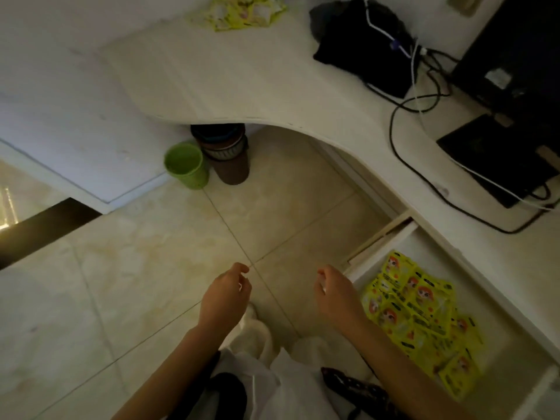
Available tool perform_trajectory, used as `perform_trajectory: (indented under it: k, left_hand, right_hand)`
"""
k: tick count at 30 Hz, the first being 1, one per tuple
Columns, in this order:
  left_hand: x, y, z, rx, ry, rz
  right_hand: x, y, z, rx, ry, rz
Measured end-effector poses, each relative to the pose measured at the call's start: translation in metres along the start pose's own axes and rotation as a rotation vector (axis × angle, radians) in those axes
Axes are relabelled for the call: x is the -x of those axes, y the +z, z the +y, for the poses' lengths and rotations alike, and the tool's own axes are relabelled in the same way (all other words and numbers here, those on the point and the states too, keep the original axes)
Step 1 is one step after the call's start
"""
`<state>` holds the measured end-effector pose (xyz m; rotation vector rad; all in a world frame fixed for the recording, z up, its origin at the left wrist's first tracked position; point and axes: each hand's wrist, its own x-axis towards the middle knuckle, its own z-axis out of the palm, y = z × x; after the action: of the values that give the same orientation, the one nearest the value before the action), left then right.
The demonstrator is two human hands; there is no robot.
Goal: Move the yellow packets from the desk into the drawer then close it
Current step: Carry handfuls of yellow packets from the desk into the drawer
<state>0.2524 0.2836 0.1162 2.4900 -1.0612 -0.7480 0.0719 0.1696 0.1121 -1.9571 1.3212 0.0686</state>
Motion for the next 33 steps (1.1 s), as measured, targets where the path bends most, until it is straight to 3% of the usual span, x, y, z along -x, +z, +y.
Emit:
perform_trajectory:
  k: [8,15,33]
  left_hand:
    - [-0.071,-0.068,-0.066,-0.039,0.019,0.069]
    - [-0.142,-0.113,-0.085,-0.084,0.036,0.119]
    - [-0.370,-0.164,0.012,-0.053,0.010,0.209]
  right_hand:
    - [-0.065,0.024,-0.085,0.009,-0.033,-0.035]
    - [-0.127,0.020,-0.147,-0.004,-0.090,-0.003]
    - [-0.369,-0.092,-0.236,0.143,-0.282,0.006]
